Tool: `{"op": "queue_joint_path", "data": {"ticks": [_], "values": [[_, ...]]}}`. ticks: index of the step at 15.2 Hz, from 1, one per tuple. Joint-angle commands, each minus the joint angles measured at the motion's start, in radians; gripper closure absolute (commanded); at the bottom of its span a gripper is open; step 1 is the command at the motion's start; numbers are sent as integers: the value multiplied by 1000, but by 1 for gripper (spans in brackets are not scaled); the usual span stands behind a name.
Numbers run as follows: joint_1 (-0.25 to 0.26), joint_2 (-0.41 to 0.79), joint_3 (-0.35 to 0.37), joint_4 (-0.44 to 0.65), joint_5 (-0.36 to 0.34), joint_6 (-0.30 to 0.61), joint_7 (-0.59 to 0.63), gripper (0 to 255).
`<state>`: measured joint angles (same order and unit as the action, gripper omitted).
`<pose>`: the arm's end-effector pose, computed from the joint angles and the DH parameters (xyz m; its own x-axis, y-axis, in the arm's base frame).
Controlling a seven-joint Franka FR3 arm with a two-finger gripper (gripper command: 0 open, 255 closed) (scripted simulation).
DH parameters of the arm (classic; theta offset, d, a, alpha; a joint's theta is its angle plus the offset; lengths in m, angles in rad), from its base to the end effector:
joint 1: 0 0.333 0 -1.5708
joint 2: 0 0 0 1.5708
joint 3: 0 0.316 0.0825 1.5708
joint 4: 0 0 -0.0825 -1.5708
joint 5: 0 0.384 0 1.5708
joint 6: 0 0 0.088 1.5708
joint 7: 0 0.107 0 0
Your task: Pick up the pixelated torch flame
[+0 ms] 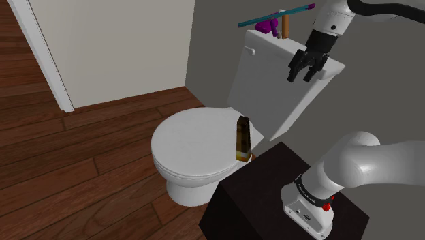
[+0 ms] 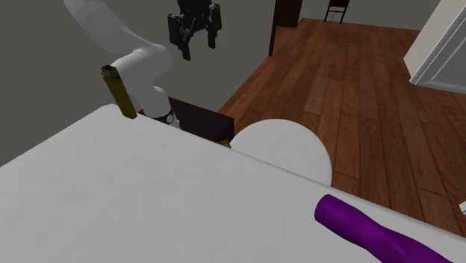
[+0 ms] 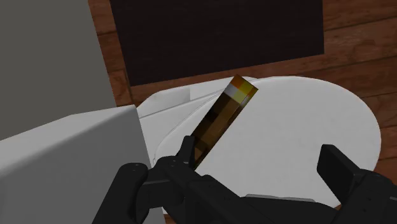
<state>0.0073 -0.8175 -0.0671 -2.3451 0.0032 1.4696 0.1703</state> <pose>0.2873 -0.0236 0.5958 0.9767 -0.2040 -0.0670 -0.2070 -0.9775 -0.0414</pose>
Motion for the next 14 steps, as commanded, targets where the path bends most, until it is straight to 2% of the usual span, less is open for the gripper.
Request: {"op": "queue_joint_path", "data": {"ticks": [1,8,14], "values": [[0,0,0,0,0,0,0,0],[-25,23,7,-221,1,261,54,0],[-44,117,11,-363,3,511,97,0]]}}
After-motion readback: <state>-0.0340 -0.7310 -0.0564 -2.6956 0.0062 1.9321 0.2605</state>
